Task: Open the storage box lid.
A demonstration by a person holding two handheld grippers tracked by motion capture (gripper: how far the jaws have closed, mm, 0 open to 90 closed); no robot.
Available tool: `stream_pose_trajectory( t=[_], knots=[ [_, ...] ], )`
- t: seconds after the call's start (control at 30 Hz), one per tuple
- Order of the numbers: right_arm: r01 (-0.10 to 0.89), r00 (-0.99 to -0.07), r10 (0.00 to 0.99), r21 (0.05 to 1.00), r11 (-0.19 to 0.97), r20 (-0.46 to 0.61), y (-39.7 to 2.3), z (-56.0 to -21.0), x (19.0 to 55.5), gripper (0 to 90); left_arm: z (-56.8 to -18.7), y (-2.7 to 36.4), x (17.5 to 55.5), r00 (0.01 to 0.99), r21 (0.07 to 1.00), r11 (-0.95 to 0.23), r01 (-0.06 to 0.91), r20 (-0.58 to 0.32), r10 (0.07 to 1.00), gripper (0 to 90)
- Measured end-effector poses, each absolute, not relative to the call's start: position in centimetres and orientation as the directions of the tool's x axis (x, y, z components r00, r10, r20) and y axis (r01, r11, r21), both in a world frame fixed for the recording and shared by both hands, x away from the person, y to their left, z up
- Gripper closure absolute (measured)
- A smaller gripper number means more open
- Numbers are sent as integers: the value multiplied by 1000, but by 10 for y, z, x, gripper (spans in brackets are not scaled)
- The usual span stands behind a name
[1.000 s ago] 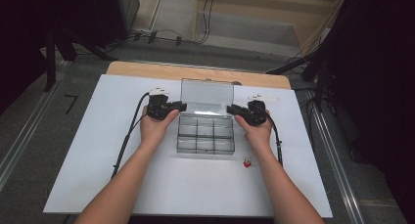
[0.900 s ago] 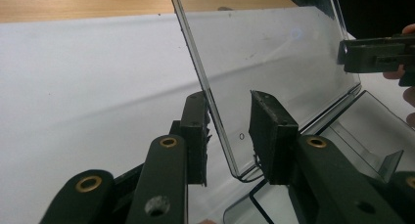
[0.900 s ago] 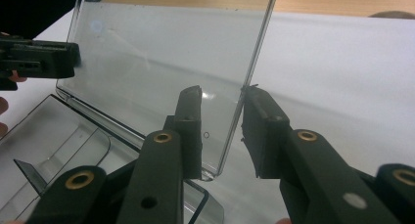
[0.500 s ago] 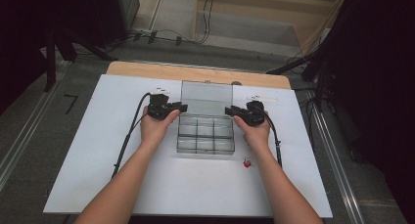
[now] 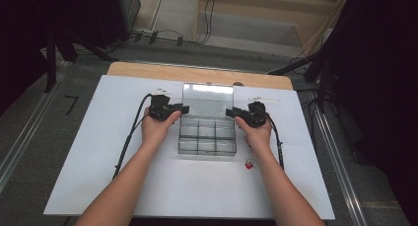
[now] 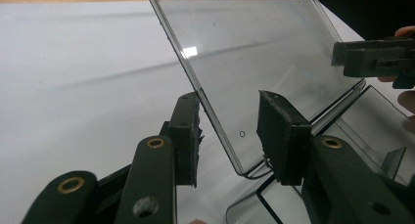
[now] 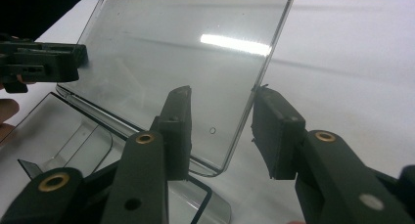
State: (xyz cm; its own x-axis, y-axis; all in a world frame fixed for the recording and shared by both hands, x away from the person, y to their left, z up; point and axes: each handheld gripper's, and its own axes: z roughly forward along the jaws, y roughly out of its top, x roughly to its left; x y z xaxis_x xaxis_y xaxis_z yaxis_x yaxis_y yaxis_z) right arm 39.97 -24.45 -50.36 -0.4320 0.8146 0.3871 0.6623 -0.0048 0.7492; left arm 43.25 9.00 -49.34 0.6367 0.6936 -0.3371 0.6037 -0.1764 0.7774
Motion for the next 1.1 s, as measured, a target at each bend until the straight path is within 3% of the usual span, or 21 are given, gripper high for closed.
stream_pose_trajectory(
  t=[0.47, 1.1],
  knots=[
    [687, -424, 811, 727, -2, 403, -240, -506, 400, 491, -495, 87, 433, 627, 763, -181, 621, -344, 700, 528],
    [708, -416, 800, 706, -12, 432, -240, -508, 402, 475, -496, 83, 433, 625, 752, -193, 630, -344, 700, 464]
  ],
)
